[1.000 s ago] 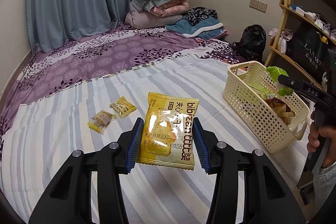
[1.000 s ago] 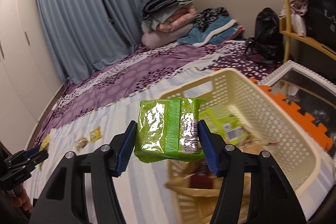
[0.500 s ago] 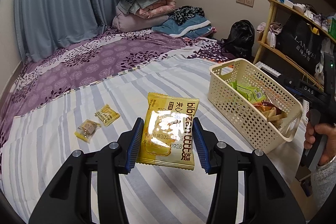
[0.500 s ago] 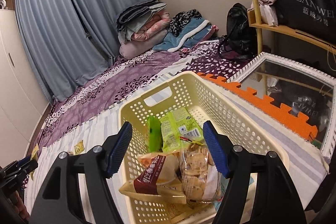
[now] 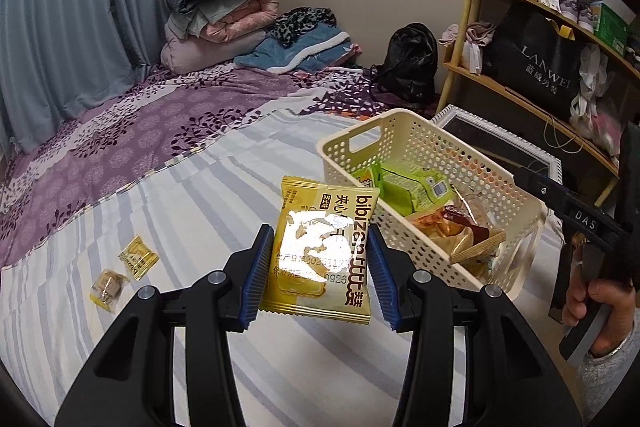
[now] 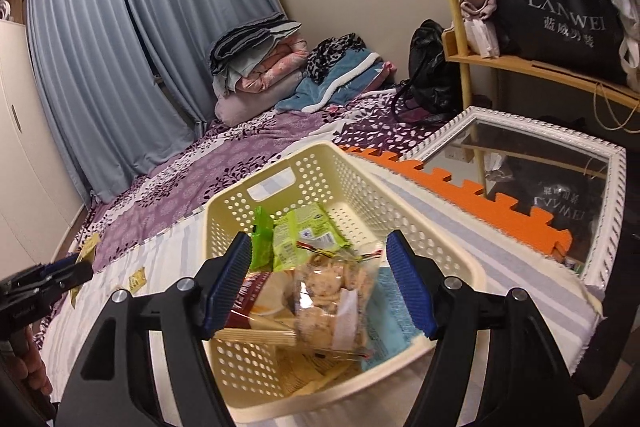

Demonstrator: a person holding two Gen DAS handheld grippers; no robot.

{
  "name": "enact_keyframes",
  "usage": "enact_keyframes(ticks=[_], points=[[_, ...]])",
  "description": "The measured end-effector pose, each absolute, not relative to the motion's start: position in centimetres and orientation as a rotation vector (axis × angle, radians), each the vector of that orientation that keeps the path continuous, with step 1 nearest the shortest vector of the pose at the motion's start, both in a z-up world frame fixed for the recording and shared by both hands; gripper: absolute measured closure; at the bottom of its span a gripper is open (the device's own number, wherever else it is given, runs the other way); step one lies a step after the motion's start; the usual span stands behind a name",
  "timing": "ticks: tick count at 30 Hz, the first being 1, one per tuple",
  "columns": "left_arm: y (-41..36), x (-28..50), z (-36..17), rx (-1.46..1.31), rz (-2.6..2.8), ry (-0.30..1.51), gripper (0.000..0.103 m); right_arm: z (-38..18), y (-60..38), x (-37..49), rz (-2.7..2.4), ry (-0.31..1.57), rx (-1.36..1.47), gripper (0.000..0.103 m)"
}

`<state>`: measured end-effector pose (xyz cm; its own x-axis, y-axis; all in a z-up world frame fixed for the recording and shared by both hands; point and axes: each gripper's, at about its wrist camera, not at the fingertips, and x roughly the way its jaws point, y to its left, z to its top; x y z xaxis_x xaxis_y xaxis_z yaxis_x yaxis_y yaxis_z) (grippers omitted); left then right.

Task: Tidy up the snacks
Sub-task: 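Lower the yellow biscuit packet into the basket and open the left gripper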

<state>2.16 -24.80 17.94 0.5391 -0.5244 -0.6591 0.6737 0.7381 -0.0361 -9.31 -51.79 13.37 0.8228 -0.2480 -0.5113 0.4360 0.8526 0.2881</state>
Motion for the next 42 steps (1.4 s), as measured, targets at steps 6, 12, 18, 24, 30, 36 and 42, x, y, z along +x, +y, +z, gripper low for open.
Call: enact_keyframes(ticks=[6, 12, 18, 24, 30, 36, 42], points=[[-28.8, 2.0, 17.6, 0.246, -0.783, 0.709, 0.055, 13.1, -53.3, -11.0, -0.402, 0.466, 0.437, 0.033], [-32.1, 2.3, 17.2, 0.240, -0.835, 0.735, 0.055, 13.0, -54.1, -12.0, -0.418, 0.460, 0.443, 0.033], [-35.1, 2.5, 16.2, 0.252, -0.868, 0.762, 0.055, 12.7, -54.8, -12.7, -0.433, 0.457, 0.454, 0.033], [-37.1, 2.6, 15.5, 0.269, -0.889, 0.764, 0.054, 12.4, -55.0, -12.7, -0.431, 0.463, 0.462, 0.033], [-36.7, 2.6, 15.5, 0.203, -0.910, 0.753, 0.010, 12.1, -54.5, -12.7, -0.421, 0.468, 0.466, 0.033], [-35.9, 2.6, 15.6, 0.222, -0.875, 0.742, 0.010, 12.1, -53.9, -12.3, -0.407, 0.472, 0.467, 0.033], [-34.8, 2.5, 16.0, 0.222, -0.853, 0.731, 0.010, 12.3, -53.0, -11.9, -0.391, 0.473, 0.458, 0.033]])
